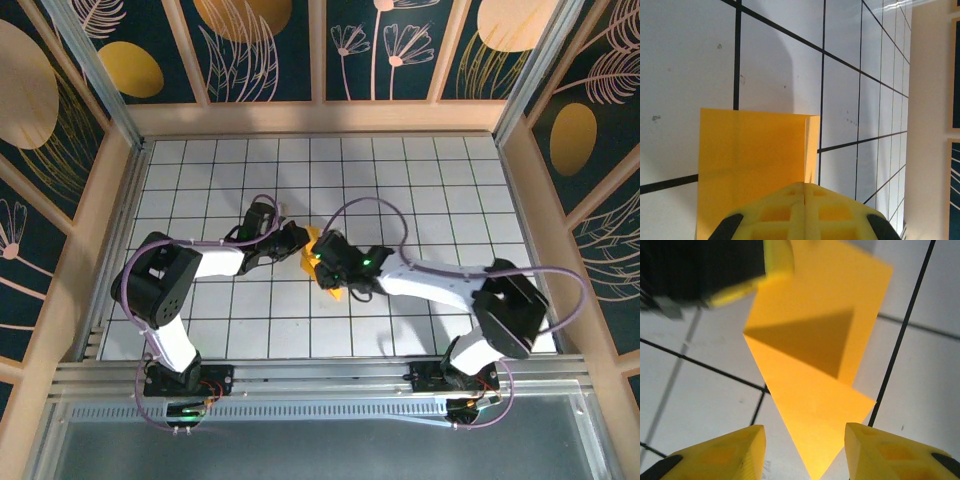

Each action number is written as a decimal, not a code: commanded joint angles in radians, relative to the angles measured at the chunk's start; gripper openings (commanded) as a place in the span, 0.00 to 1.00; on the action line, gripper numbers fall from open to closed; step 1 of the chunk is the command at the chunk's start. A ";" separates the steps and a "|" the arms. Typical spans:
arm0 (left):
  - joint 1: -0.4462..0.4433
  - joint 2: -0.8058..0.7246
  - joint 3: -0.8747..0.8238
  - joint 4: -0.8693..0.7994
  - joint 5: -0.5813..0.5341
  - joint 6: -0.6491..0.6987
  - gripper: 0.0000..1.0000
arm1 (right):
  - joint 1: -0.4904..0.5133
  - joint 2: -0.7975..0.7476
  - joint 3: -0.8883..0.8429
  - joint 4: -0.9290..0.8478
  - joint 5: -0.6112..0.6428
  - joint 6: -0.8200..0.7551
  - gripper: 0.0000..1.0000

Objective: Fold a paper plane with a square sheet of paper (fold left side to right side)
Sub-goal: Fourth fold the wing at the center of the table.

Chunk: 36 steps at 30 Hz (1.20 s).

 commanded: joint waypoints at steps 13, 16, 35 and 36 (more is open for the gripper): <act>-0.011 -0.034 -0.006 -0.033 -0.017 -0.012 0.00 | 0.106 0.249 0.157 -0.128 0.281 0.065 0.45; -0.010 -0.031 -0.004 -0.033 -0.017 -0.012 0.00 | 0.113 0.268 0.169 -0.130 0.296 0.059 0.44; -0.010 -0.020 0.003 -0.053 -0.027 0.001 0.00 | 0.138 0.292 0.180 -0.154 0.331 0.066 0.27; -0.010 -0.021 0.002 -0.052 -0.028 0.001 0.00 | 0.141 0.293 0.183 -0.157 0.333 0.067 0.27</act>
